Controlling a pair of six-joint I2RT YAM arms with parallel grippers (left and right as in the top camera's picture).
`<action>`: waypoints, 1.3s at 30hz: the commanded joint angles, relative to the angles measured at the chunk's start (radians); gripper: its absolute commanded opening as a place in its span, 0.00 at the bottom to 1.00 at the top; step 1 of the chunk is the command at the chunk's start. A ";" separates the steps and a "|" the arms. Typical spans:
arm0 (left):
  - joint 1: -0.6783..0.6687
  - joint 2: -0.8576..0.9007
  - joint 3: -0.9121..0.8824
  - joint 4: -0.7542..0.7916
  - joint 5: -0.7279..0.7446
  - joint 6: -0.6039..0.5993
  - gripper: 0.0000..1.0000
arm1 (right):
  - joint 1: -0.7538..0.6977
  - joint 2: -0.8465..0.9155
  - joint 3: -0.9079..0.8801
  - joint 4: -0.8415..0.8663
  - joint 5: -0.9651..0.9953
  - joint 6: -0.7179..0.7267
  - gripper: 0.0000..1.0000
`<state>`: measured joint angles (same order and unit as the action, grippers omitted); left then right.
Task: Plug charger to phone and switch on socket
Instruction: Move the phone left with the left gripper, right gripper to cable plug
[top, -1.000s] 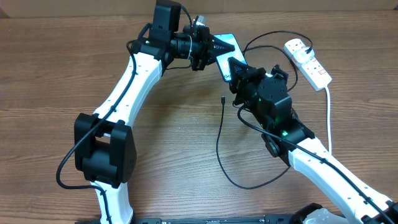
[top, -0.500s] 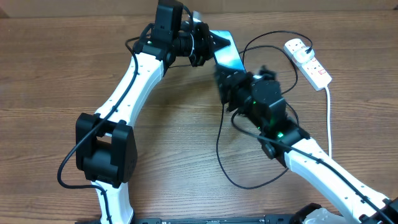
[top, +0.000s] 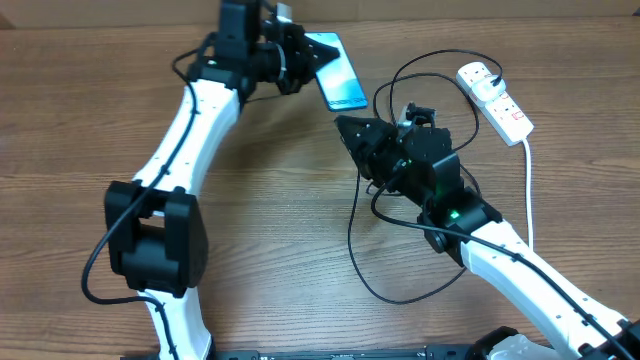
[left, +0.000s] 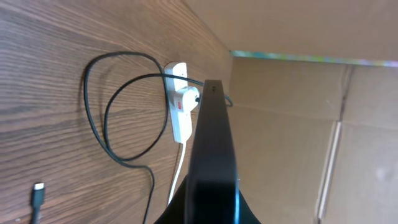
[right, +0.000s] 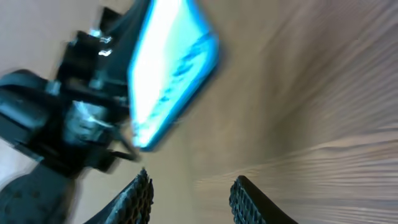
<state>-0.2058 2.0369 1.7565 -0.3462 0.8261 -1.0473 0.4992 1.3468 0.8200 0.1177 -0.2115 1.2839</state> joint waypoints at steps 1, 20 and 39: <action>0.075 0.003 0.015 0.007 0.221 0.084 0.04 | -0.013 -0.040 0.007 -0.100 -0.055 -0.227 0.41; 0.343 -0.036 0.012 -0.681 0.535 0.639 0.04 | -0.024 0.305 0.511 -1.011 0.080 -0.793 0.49; 0.409 -0.036 -0.163 -0.310 0.459 0.309 0.05 | -0.098 0.568 0.510 -0.826 -0.005 -1.053 0.25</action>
<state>0.2199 2.0346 1.5929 -0.6975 1.2778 -0.5716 0.4038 1.8774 1.3071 -0.7158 -0.1951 0.2489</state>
